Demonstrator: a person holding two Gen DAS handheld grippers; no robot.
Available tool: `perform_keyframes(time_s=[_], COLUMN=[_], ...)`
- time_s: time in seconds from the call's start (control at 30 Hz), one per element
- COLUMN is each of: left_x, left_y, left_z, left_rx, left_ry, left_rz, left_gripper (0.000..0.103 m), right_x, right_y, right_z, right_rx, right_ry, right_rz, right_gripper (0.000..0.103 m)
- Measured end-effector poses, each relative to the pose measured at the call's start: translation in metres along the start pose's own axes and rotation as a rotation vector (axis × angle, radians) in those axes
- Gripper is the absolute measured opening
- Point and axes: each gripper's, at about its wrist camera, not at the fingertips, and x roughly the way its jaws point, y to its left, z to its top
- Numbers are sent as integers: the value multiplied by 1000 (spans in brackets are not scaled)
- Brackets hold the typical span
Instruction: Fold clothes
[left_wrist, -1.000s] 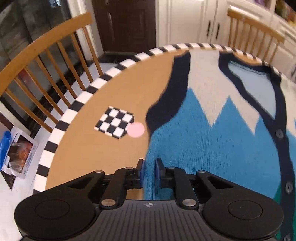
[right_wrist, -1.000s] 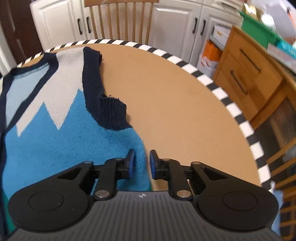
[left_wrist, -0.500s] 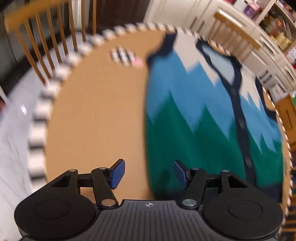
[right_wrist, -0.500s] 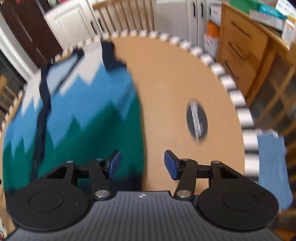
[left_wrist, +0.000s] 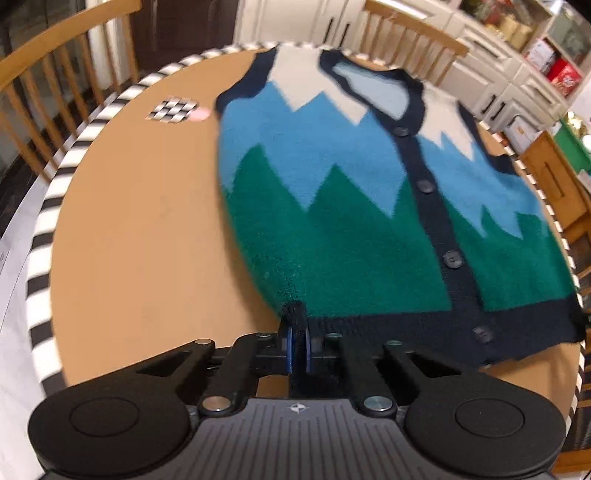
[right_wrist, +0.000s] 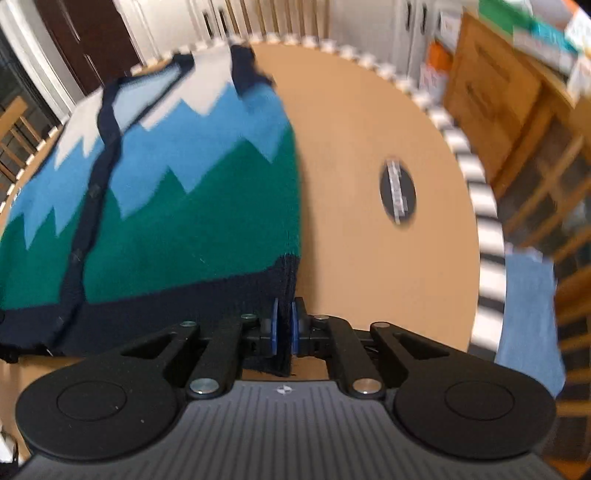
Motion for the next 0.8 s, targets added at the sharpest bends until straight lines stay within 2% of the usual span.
perform_keyframes(time_s=[0.1, 0.3, 0.33, 0.37, 0.4, 0.43, 0.53, 0.63, 0.67, 0.77, 0.8], left_x=[2, -2, -1, 0, -1, -2, -11, -24, -28, -38, -39], left_y=[3, -2, -2, -1, 1, 4, 18, 37, 44, 58, 59], left_z=[-8, -15, -14, -13, -11, -9, -6, -4, -3, 6, 10], left_rx=[-26, 8, 5, 2, 2, 1, 13, -2, -11, -48, -56], left_ry=[52, 82, 85, 87, 89, 91, 77, 48, 35, 0, -7], left_rz=[3, 2, 1, 4, 12, 23, 62, 110, 120, 119, 108], left_gripper=[7, 11, 14, 26, 41, 47, 51, 52, 53, 55, 57], right_x=[9, 5, 7, 9, 10, 9, 6, -1, -5, -22, -24], right_y=[4, 2, 0, -2, -4, -5, -12, -14, -16, -14, -5], right_z=[-14, -18, -16, -15, -14, -14, -24, -27, -27, -28, -28], right_rx=[-33, -5, -7, -8, -12, -13, 0, -50, -35, 18, 1], right_ry=[61, 62, 67, 71, 67, 68, 61, 38, 16, -53, -65], right_rz=[-28, -44, -58, -72, -90, -101, -134, -276, -278, -181, -158], right_gripper=[7, 8, 9, 9, 14, 22, 19, 23, 24, 25, 33])
